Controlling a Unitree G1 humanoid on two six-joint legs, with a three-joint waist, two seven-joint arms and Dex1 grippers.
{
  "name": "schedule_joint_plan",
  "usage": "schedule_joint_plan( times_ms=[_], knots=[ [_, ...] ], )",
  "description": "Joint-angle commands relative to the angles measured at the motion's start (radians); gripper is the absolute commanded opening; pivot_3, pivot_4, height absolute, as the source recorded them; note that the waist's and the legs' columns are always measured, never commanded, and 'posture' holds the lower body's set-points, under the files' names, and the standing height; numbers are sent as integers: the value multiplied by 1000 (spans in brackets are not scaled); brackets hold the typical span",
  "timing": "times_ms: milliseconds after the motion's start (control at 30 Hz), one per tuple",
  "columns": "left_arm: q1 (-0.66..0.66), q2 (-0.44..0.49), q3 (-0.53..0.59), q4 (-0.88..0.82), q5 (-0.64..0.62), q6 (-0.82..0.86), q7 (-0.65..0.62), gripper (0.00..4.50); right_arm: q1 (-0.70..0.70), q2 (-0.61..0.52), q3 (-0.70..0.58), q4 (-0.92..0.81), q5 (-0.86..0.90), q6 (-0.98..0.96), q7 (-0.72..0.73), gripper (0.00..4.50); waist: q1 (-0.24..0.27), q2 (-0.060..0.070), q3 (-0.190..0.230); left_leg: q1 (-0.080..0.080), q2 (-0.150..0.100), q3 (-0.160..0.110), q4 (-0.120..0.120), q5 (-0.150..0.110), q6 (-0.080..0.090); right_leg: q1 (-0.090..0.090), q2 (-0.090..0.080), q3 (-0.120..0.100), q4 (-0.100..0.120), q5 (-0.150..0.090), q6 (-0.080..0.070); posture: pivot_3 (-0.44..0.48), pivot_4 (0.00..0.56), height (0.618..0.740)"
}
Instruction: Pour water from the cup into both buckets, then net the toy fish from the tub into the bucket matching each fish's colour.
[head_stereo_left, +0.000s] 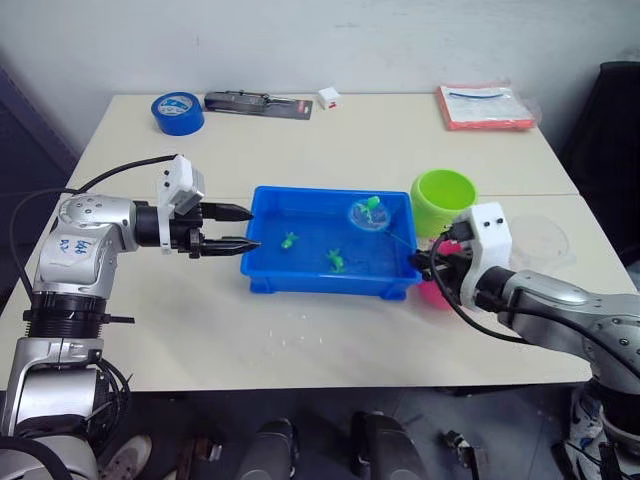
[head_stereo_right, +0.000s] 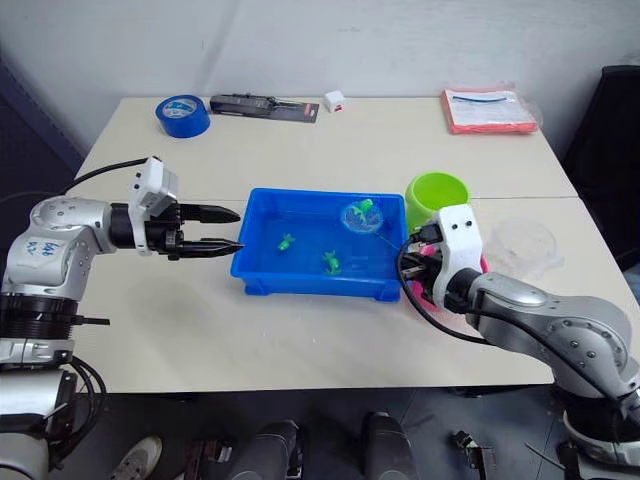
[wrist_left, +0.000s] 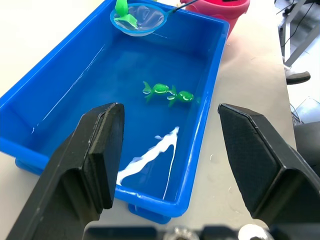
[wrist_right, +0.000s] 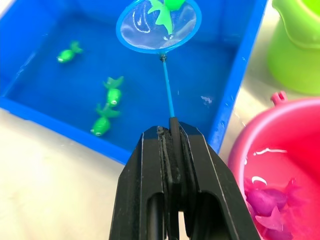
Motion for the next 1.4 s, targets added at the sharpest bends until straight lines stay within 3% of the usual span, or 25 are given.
schedule_joint_plan(
  times_ms=[33, 300, 700, 967, 1400],
  knots=[
    [-20, 8, 6, 4, -1, -16, -7, 3263, 6, -10, -37, -40, -1, -19, 32, 798, 0, 0, 0, 0, 0, 0, 0, 0, 0, 0, 0, 0, 0, 0, 0, 0, 150, 737],
    [-26, 3, 2, 16, 2, -27, -9, 3263, 2, -8, -63, -48, 0, -25, 58, 798, 2, 0, 0, 0, 0, 0, 1, 0, 0, 0, 0, 0, 0, 0, 0, 0, 150, 737],
    [-137, -45, -30, 166, 31, -102, -35, 3263, -16, -105, -224, 49, -71, -44, 124, 798, 6, 0, 0, 0, -1, 0, 2, 0, 0, 1, 1, 0, 1, 0, 0, 0, 150, 737],
    [-210, -91, -42, 252, 54, -142, -58, 3263, -8, -129, -261, 143, -263, -67, 184, 798, 12, 0, 0, -1, -1, 0, 3, 0, 0, 0, 3, 0, 2, 0, 1, 0, 150, 737],
    [-239, -101, -38, 292, 76, -181, -65, 3263, 30, -184, -127, 138, -677, -144, 338, 798, 21, 0, 0, -1, -2, 0, 5, 0, 0, 0, 4, 0, 3, 0, 1, 0, 150, 737]
  ],
)
